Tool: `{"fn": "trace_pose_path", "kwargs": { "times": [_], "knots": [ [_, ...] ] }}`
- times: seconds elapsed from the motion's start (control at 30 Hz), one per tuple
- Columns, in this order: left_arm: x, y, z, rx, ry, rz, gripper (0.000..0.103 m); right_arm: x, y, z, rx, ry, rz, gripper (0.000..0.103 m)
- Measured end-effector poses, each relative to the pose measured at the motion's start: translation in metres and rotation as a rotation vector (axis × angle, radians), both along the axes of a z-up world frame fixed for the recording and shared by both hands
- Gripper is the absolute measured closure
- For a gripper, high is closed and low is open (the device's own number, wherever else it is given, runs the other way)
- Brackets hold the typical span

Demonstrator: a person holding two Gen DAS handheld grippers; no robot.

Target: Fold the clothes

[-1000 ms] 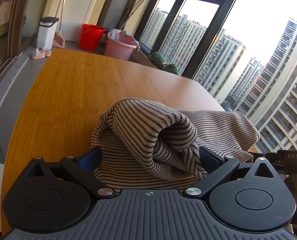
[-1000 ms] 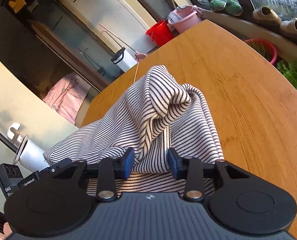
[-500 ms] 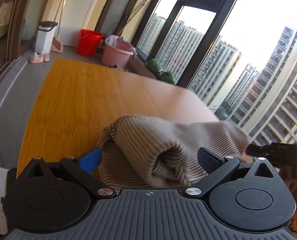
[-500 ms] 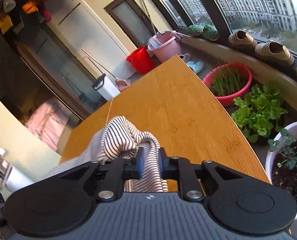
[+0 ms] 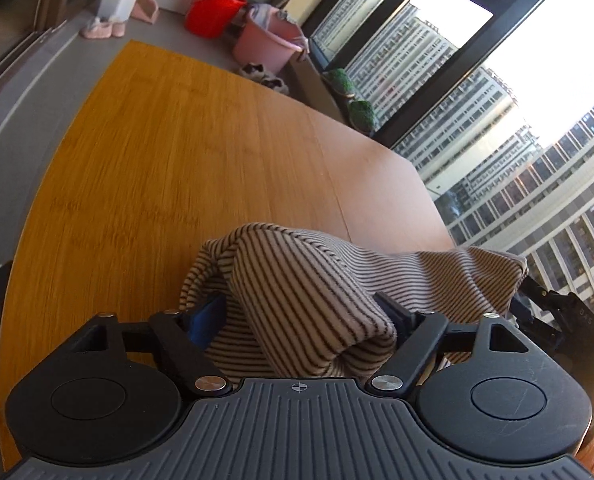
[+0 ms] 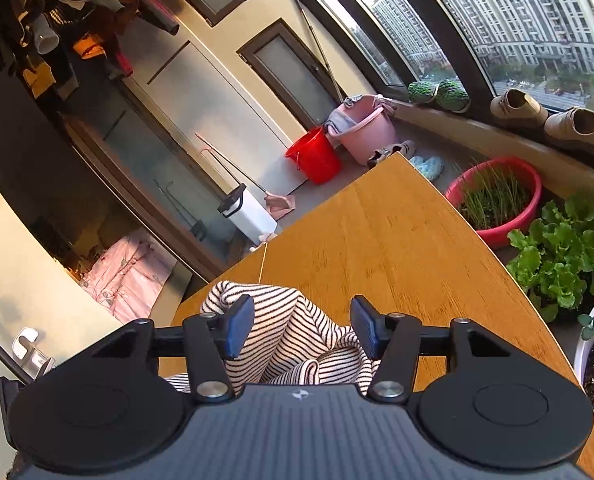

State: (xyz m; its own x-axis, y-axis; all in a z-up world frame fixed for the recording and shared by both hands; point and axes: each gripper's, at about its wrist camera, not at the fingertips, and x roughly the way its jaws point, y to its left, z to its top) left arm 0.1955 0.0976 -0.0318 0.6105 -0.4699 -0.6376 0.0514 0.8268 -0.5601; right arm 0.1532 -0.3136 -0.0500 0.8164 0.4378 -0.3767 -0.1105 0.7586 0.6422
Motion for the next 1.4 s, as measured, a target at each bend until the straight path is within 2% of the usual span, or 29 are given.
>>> {"fn": "trace_pose_path", "kwargs": {
  "times": [0.1,0.23,0.3,0.4,0.53,0.67,0.77,0.83,0.9,1.0,1.17,1.23,1.33,1.4],
  "knots": [
    [-0.001,0.004,0.002,0.021,-0.012,-0.002,0.031,0.000,-0.002,0.002,0.014,-0.015,-0.004,0.051],
    [-0.006,0.009,0.002,0.053,-0.010,0.006,0.031,-0.001,-0.004,0.005,0.033,-0.034,-0.009,0.051],
    [-0.008,0.009,0.002,0.059,-0.009,0.001,0.029,-0.001,-0.005,0.006,0.040,-0.042,-0.010,0.048],
    [-0.010,0.003,0.002,0.081,-0.022,-0.019,0.027,0.005,0.011,0.001,-0.011,0.001,0.042,0.038],
    [-0.010,-0.008,-0.001,0.124,-0.028,-0.028,0.019,0.013,0.032,-0.006,-0.078,0.060,0.112,0.038],
    [-0.007,-0.017,0.000,0.156,-0.037,-0.034,0.012,0.021,0.052,-0.012,-0.145,0.117,0.180,0.052],
    [-0.007,-0.024,0.000,0.173,-0.045,-0.046,0.008,0.019,0.058,-0.013,-0.182,0.106,0.177,0.065],
    [-0.007,-0.027,-0.001,0.174,-0.051,-0.053,0.008,0.015,0.060,-0.010,-0.200,0.093,0.177,0.072],
    [-0.007,-0.027,0.000,0.157,-0.060,-0.059,0.012,0.009,0.062,-0.003,-0.206,0.070,0.187,0.078],
    [-0.009,-0.023,0.008,0.139,-0.090,-0.057,0.017,-0.003,0.066,0.014,-0.207,0.023,0.210,0.082],
    [-0.011,-0.015,0.014,0.142,-0.106,-0.032,0.017,-0.035,0.070,0.043,-0.112,-0.053,0.274,0.083],
    [-0.011,-0.013,0.011,0.142,-0.093,-0.029,0.017,-0.045,0.071,0.035,-0.111,-0.011,0.283,0.083],
    [-0.012,-0.010,0.005,0.153,-0.067,-0.034,0.017,-0.050,0.064,0.005,-0.154,0.126,0.244,0.082],
    [-0.014,-0.009,0.005,0.155,-0.065,-0.044,0.017,-0.053,0.053,-0.013,-0.155,0.191,0.204,0.076]
  ]
}}
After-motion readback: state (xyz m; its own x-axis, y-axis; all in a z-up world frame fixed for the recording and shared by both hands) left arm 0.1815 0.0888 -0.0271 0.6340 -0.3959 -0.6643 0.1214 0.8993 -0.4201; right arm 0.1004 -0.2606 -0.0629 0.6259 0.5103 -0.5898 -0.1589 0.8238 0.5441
